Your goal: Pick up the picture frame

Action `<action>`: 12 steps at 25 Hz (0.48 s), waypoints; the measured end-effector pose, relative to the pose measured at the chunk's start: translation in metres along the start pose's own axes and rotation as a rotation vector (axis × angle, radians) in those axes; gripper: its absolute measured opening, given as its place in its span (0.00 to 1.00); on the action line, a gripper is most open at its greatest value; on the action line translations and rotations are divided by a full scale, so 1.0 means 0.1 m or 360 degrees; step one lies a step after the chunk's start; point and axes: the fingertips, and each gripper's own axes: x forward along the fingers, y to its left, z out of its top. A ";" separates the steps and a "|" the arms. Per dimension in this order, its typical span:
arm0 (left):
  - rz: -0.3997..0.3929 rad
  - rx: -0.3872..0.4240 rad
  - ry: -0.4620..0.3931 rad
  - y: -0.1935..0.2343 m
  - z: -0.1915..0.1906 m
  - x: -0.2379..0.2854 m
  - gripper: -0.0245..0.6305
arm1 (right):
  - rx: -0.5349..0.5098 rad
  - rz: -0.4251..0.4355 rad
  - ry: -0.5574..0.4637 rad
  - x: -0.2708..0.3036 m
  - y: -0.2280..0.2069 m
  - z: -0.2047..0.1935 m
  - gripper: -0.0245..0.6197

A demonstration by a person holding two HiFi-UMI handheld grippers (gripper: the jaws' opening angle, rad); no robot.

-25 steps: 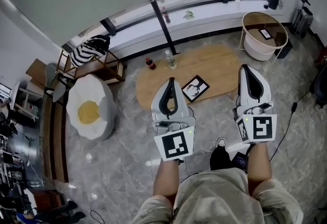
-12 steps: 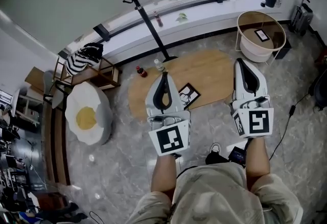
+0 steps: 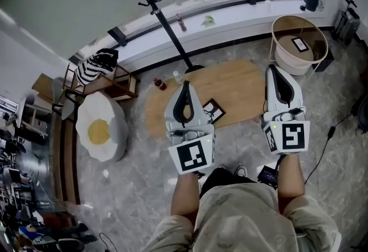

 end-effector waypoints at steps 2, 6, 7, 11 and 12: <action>0.0006 0.0002 0.0008 0.01 -0.05 0.06 0.04 | 0.0006 0.0009 0.0007 0.07 -0.01 -0.06 0.04; 0.0027 -0.0010 0.0010 0.02 -0.15 0.17 0.04 | 0.0001 0.0031 0.0014 0.18 -0.02 -0.17 0.04; 0.0032 -0.0013 0.0008 0.03 -0.18 0.19 0.04 | -0.0001 0.0034 0.0012 0.21 -0.02 -0.20 0.04; 0.0055 -0.0020 0.0002 0.12 -0.28 0.30 0.04 | -0.0017 0.0070 0.0006 0.38 0.04 -0.28 0.04; 0.0065 -0.0026 0.0002 0.14 -0.30 0.33 0.04 | -0.0023 0.0082 0.0006 0.44 0.05 -0.29 0.04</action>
